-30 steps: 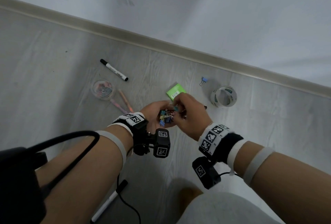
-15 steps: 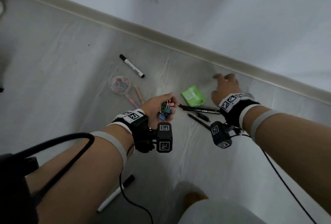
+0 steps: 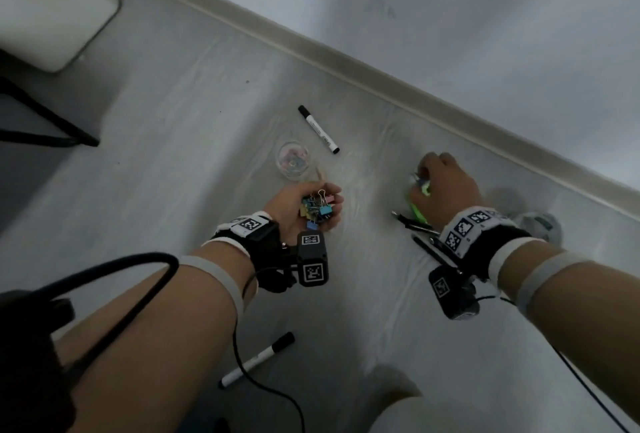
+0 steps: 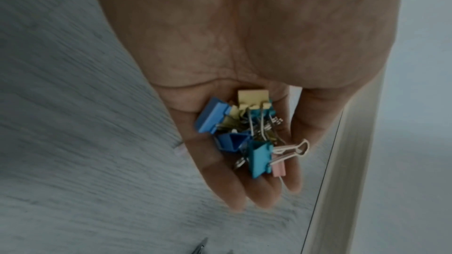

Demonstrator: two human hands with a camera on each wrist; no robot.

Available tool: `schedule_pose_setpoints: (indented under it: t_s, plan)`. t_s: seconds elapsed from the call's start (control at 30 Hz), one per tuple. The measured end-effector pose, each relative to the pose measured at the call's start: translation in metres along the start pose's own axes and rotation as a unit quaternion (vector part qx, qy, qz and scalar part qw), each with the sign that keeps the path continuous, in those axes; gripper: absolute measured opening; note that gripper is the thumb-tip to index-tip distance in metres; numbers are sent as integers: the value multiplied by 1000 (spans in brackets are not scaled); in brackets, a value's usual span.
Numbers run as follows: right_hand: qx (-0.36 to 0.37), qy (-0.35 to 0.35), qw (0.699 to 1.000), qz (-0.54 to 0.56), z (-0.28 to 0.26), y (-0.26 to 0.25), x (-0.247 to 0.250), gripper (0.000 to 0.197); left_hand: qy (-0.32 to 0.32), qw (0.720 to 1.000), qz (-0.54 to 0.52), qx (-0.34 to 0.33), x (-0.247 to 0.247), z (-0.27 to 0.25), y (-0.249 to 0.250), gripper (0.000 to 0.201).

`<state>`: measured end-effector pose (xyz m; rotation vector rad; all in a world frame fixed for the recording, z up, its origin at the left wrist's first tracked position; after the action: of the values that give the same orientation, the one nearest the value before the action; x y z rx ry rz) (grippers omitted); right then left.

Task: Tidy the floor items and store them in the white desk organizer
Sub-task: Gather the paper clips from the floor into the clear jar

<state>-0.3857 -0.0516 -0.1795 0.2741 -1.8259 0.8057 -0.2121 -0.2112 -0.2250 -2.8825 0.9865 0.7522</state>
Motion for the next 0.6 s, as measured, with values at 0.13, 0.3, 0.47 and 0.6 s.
schedule_pose_setpoints:
  t_s: [0.13,0.3,0.47,0.6]
  plan:
    - [230,-12,966,115,-5,-138,1,15,-2,1000,-28,-13,9,-14,2,25]
    - [281,-20,953,111,7,-214,-23,30,1,995,-83,-59,46,-41,24,32]
    - [135,-127,982,-29,62,-196,-76,64,44,986,-116,-115,116,-66,39,32]
    - [131,-190,969,-92,79,-204,-99,69,96,983,-105,-120,161,-76,26,34]
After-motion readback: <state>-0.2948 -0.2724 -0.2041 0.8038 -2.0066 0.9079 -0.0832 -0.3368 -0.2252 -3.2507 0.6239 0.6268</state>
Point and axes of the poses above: each hand's wrist, its own z-axis towards the middle knuckle, its own x-axis out of the back of the hand, y = z × x, the point moved 9 cm from there along z, towards the middle knuckle, and after that the axes turned 7 degrees about x, right-handed, at the moved point
